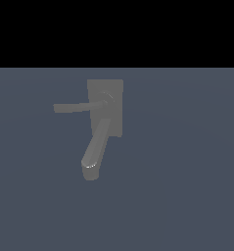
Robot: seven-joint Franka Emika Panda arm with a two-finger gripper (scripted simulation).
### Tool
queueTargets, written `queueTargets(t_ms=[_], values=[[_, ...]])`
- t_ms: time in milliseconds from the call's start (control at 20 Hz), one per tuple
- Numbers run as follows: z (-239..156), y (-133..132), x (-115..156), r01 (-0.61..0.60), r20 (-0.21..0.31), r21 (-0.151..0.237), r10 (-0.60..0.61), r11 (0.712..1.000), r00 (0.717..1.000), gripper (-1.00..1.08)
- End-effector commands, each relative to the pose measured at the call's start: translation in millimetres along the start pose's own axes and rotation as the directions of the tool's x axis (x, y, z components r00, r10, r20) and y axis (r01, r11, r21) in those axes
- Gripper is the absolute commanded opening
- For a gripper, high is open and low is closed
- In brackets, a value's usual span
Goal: Turn on the faucet by rotating a designated handle.
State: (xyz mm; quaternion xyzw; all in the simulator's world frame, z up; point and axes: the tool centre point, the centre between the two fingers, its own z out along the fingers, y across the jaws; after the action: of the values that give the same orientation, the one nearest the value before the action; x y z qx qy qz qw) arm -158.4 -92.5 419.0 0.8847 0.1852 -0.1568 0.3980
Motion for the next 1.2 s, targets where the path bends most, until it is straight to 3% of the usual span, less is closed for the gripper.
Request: queueTargets(t_ms=[0,350,700,1150], values=[[3,3,10,0.042,0.016,-0.067,-0.041,0.997,0.999,-1.00],[7,8,40,0.165,0.066,-0.243,-0.154,0.956,0.986,-1.00],[7,8,73,0.286,0.122,-0.401,-0.259,0.870,0.958,-1.00],[2,2,105,0.384,0.175,-0.523,-0.345,0.761,0.922,-1.00]])
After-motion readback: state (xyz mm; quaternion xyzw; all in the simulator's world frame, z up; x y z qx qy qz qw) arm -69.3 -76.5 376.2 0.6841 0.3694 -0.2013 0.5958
